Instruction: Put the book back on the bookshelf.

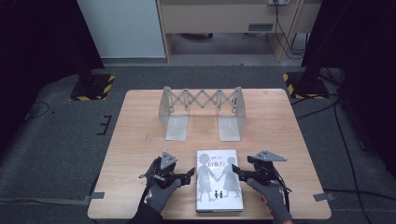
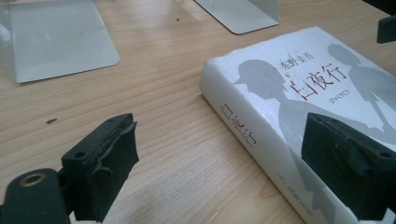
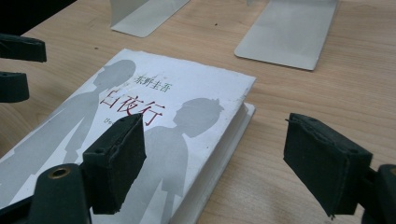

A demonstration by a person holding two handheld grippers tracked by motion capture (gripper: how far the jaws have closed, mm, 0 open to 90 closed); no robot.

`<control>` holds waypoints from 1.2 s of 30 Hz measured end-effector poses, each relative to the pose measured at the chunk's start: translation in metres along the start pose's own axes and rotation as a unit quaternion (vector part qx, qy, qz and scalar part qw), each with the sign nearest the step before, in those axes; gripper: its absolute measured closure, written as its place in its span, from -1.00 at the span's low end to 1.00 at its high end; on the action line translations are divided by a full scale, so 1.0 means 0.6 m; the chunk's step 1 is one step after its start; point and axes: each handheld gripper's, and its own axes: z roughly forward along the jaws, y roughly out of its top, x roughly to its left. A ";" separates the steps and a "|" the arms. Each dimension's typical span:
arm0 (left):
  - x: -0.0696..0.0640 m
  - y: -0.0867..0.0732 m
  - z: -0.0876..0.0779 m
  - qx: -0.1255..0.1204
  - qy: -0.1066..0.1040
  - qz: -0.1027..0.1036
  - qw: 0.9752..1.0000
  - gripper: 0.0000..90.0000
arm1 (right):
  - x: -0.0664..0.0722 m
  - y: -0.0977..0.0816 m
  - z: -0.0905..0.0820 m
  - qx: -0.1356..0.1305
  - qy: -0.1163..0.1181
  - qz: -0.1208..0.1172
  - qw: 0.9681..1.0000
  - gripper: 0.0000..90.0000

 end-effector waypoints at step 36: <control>-0.048 -0.014 0.067 0.007 -0.097 0.023 0.995 -1.00 | 0.021 -0.018 0.047 0.030 0.054 0.010 0.998 -0.57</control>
